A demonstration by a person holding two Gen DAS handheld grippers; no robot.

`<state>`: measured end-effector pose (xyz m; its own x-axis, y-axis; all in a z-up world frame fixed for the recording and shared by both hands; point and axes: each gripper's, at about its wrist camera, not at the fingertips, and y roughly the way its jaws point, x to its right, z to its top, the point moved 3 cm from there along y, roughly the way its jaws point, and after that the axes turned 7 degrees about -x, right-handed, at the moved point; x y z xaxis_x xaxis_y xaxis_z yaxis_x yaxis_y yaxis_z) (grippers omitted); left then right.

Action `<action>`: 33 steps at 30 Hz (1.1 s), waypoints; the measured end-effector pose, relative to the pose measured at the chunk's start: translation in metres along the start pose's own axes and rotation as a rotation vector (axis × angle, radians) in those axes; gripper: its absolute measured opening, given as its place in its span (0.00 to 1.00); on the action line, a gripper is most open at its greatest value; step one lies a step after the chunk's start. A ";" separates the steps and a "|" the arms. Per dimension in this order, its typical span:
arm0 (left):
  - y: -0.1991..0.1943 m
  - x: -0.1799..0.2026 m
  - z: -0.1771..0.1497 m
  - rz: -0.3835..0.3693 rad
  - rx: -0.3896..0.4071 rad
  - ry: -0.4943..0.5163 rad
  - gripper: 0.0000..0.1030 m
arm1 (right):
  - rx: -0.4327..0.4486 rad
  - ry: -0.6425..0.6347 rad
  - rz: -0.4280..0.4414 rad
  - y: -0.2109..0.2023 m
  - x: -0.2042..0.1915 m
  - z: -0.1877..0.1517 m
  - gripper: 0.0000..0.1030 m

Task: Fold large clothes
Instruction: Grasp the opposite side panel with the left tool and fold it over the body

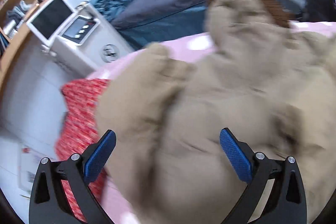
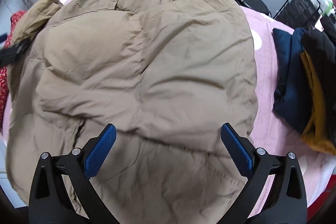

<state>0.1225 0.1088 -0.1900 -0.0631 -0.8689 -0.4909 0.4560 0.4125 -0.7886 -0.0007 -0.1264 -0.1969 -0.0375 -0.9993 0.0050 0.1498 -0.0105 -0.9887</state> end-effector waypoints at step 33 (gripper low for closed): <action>-0.069 0.001 -0.011 -0.812 -0.032 -0.197 0.19 | -0.011 0.062 0.093 -0.008 0.000 -0.002 0.95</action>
<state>0.0814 0.0822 -0.1404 -0.2034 -0.9300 0.3061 0.3105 -0.3577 -0.8807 -0.0038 -0.1259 -0.1890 -0.0847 -0.9918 -0.0954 0.1443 0.0826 -0.9861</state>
